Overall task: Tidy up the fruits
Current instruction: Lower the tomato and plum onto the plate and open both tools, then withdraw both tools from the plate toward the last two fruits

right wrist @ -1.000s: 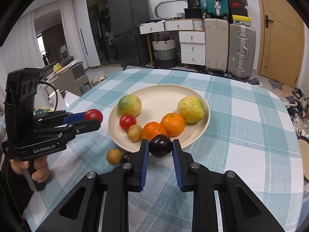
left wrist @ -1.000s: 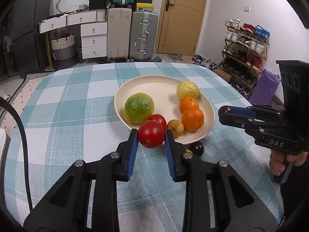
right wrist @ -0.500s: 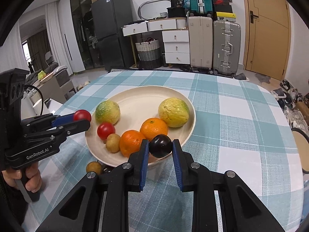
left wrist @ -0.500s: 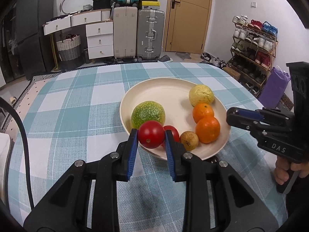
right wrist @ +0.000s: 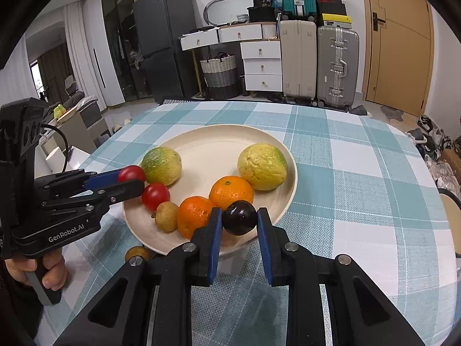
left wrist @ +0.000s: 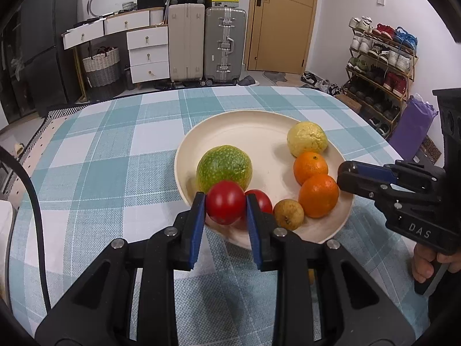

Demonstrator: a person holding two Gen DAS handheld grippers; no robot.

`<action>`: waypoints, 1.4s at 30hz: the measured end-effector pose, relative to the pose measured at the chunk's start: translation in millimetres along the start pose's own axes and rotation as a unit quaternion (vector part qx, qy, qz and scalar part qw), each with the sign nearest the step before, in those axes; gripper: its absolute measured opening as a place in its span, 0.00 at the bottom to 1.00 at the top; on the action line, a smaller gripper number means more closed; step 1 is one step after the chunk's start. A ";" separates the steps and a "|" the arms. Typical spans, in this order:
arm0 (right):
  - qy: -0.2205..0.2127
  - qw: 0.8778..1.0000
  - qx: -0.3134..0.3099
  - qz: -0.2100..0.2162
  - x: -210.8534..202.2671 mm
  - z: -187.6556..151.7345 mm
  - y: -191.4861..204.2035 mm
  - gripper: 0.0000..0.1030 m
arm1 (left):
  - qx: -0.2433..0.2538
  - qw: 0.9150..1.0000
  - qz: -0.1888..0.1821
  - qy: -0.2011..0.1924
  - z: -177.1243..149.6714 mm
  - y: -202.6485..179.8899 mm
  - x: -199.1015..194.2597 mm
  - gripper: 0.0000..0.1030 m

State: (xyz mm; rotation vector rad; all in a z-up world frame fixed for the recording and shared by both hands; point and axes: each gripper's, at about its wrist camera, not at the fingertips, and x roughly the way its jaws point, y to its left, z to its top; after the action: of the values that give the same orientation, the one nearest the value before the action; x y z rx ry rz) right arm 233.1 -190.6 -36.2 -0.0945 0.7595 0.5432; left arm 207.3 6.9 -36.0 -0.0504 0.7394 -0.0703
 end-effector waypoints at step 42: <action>-0.025 0.999 -0.007 0.021 -28.1 -9.5 11.0 0.99 | -0.003 0.998 0.023 -0.054 -23.7 -4.2 -57.6 0.99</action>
State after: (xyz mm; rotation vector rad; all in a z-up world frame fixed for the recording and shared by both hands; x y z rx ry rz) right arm 205.0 -195.9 -22.8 -0.0784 0.7095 0.5889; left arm 148.6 6.9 -14.5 -0.0431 0.6333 -0.0218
